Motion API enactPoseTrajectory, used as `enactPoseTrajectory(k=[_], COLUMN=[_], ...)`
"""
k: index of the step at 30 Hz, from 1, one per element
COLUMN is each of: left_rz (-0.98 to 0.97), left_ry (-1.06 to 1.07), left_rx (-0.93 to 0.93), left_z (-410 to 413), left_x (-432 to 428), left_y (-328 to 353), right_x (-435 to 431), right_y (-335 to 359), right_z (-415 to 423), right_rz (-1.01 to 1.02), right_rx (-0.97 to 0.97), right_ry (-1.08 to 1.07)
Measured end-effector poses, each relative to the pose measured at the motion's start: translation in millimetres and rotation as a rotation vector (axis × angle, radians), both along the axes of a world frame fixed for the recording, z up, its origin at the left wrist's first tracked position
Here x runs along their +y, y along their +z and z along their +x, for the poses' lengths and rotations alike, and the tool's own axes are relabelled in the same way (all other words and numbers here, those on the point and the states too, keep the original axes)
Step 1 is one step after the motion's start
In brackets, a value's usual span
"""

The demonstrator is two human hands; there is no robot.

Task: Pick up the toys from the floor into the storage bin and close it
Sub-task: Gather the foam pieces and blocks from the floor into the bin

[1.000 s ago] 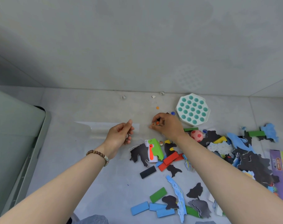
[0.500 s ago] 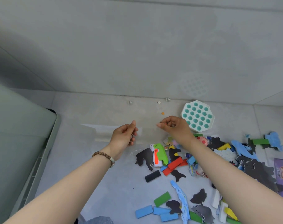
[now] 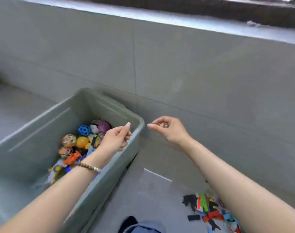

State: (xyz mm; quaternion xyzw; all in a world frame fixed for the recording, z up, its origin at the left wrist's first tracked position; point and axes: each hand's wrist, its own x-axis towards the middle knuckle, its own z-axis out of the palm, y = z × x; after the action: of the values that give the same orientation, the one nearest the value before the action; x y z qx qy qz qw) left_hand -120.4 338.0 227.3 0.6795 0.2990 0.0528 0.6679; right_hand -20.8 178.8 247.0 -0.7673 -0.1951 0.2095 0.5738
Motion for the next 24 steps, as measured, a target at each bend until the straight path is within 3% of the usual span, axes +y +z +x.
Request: enactPoseTrajectory(k=[2, 6, 10, 13, 15, 19, 24], left_rz=[0.055, 0.154, 0.072, -0.087, -0.093, 0.045, 0.393], left_ry=[0.117, 0.267, 0.312, 0.364, 0.333, 0.253, 0.104], left_rx=[0.064, 0.221, 0.289, 0.278, 0.301, 0.331, 0.411], left_z=[-24, -69, -87, -84, -84, -89, -81], left_x=[48, 116, 140, 151, 158, 168, 174], left_y=[-8, -67, -127, -158, -175, -181, -146], right_x=[58, 150, 194, 211, 217, 215, 189], right_y=[6, -35, -101, -132, -143, -148, -105], right_z=[-13, -42, -47, -39, -34, -23, -11], right_rz=[-0.010, -0.229, -0.507, -0.594, -0.628, -0.741, -0.849], right_rx=[-0.015, -0.066, -0.173, -0.140, -0.075, -0.087, -0.503], right_ry=[0.103, 0.361, 0.470, 0.456, 0.517, 0.599, 0.629])
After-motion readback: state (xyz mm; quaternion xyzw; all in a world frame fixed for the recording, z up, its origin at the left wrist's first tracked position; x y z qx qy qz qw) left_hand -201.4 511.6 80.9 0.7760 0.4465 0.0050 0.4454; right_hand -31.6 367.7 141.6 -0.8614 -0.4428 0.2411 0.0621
